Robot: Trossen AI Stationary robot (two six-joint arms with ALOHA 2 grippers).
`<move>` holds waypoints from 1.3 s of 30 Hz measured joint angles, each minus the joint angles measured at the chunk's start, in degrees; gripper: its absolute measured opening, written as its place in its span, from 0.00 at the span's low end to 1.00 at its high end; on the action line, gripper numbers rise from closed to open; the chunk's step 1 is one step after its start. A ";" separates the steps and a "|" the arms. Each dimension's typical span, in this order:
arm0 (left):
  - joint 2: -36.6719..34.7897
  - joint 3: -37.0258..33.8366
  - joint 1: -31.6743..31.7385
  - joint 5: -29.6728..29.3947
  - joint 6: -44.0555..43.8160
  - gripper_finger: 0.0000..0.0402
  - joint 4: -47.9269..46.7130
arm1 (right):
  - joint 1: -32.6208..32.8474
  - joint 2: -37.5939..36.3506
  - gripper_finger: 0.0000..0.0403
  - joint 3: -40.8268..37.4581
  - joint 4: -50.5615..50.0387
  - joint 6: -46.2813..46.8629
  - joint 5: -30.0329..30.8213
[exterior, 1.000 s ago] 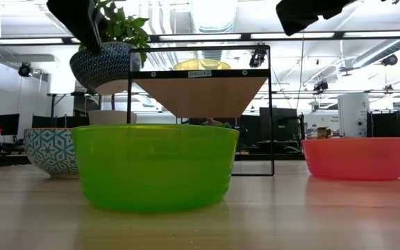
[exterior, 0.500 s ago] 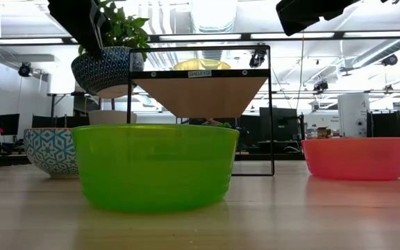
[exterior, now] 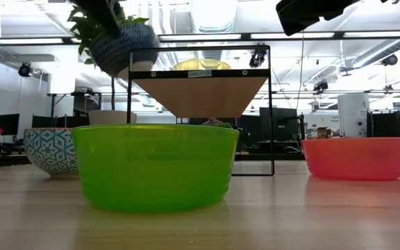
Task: Place and stack bowls onto a shelf
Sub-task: Stack the yellow patterned bowl on top of the blue patterned bowl on the shelf
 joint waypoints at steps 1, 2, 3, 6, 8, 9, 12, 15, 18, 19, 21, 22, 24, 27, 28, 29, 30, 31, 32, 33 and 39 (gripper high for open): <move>0.00 0.93 0.00 -0.47 0.84 0.00 -0.29 | 0.00 0.00 0.02 0.00 -0.02 0.02 0.00; 0.00 1.96 0.00 -0.90 1.90 0.00 -0.30 | 0.00 0.00 0.02 0.00 -0.02 0.07 0.00; 0.02 2.99 0.00 -1.46 3.40 0.00 -0.08 | 0.00 0.00 0.02 0.00 -0.02 0.07 0.00; 0.64 6.58 0.08 -4.37 9.96 0.00 1.34 | 0.00 -0.02 0.02 0.00 -0.04 -0.26 0.00; 1.57 9.05 0.38 -5.98 15.98 0.00 2.87 | 0.00 -0.02 0.02 -0.02 -0.11 -0.42 0.02; 2.21 10.28 0.56 -6.45 19.38 0.00 3.86 | 0.00 -0.02 0.02 -0.02 -0.16 -0.44 0.01; 4.44 13.63 2.46 -6.62 30.94 0.00 6.00 | 0.00 -0.02 0.02 -0.02 -0.28 -0.44 0.02; 7.62 17.64 6.34 -6.68 39.64 0.00 6.19 | 0.00 -0.02 0.02 -0.02 -0.28 -0.39 0.00; 10.68 21.33 11.08 -6.66 44.88 0.00 5.00 | 0.00 -0.02 0.02 -0.02 -0.31 -0.37 0.02; 11.55 22.36 12.68 -6.50 46.44 0.00 4.88 | 0.00 -0.02 0.02 -0.02 -0.31 -0.35 0.02; 13.12 24.20 15.96 -4.95 49.64 0.00 4.35 | 0.00 -0.02 0.02 -0.02 -0.31 -0.35 0.02; 13.88 24.99 17.55 -3.75 50.84 0.00 3.84 | 0.00 -0.02 0.02 -0.02 -0.28 -0.31 0.02; 15.39 26.52 20.60 -1.34 52.65 0.00 3.72 | 0.00 -0.02 0.02 -0.02 -0.29 -0.29 0.02; 17.58 28.63 25.15 2.50 54.59 0.00 3.62 | 0.00 -0.02 0.02 -0.02 -0.28 -0.32 0.02; 18.46 29.45 26.63 3.73 54.89 0.00 3.75 | 0.00 -0.02 0.02 -0.02 -0.28 -0.38 0.02; 19.38 30.27 27.99 4.91 55.06 0.00 4.07 | 0.00 -0.02 0.02 -0.02 -0.28 -0.46 0.02; 20.33 30.99 29.18 5.89 55.15 0.00 4.30 | 0.00 -0.02 0.02 -0.02 -0.26 -0.64 0.02; 21.38 31.70 30.27 6.41 55.19 0.00 4.17 | 0.00 -0.02 0.02 -0.02 -0.26 -0.68 0.02; 22.39 32.44 31.26 6.66 55.26 0.00 3.81 | 0.00 -0.02 0.02 -0.02 -0.25 -0.74 0.02; 23.39 33.14 32.08 6.91 55.58 0.00 3.56 | 0.00 -0.02 0.02 -0.02 -0.24 -0.74 0.02; 27.38 36.07 36.24 7.83 57.54 0.00 2.95 | 0.00 -0.02 0.02 -0.02 -0.24 -0.79 0.04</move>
